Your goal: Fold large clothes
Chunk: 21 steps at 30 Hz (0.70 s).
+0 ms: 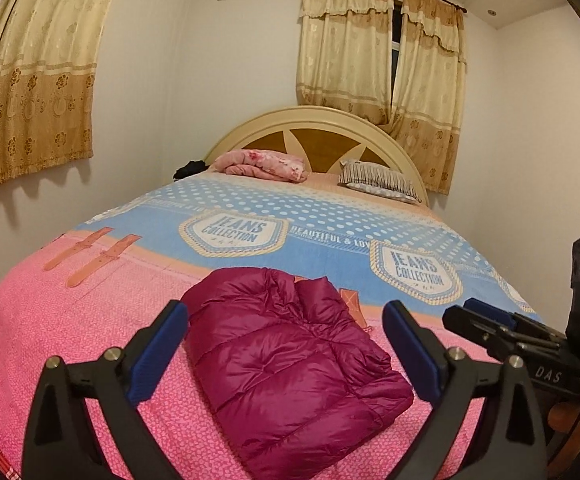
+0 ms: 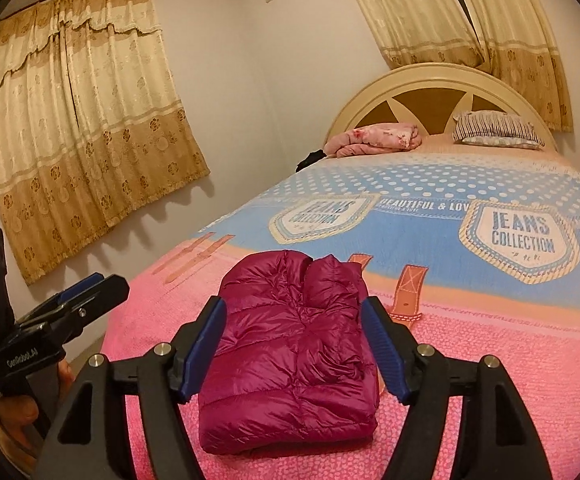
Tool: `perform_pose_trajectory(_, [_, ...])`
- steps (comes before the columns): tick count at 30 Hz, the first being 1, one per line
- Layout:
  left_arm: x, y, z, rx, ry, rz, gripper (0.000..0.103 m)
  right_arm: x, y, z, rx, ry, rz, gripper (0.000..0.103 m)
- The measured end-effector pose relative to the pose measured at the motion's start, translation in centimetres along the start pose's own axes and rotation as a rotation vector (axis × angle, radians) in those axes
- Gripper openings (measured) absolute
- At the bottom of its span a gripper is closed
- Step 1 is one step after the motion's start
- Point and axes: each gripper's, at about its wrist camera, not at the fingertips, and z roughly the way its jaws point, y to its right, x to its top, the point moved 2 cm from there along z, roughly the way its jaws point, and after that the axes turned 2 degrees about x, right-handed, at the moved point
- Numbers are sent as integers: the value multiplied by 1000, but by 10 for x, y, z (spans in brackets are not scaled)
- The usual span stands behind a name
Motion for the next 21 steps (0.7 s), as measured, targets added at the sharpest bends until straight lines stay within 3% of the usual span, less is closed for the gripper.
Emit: perform_pose_trajectory(21, [0,5,-5,-5,6,7,101,-7,-1,-11,-11,8,7,72])
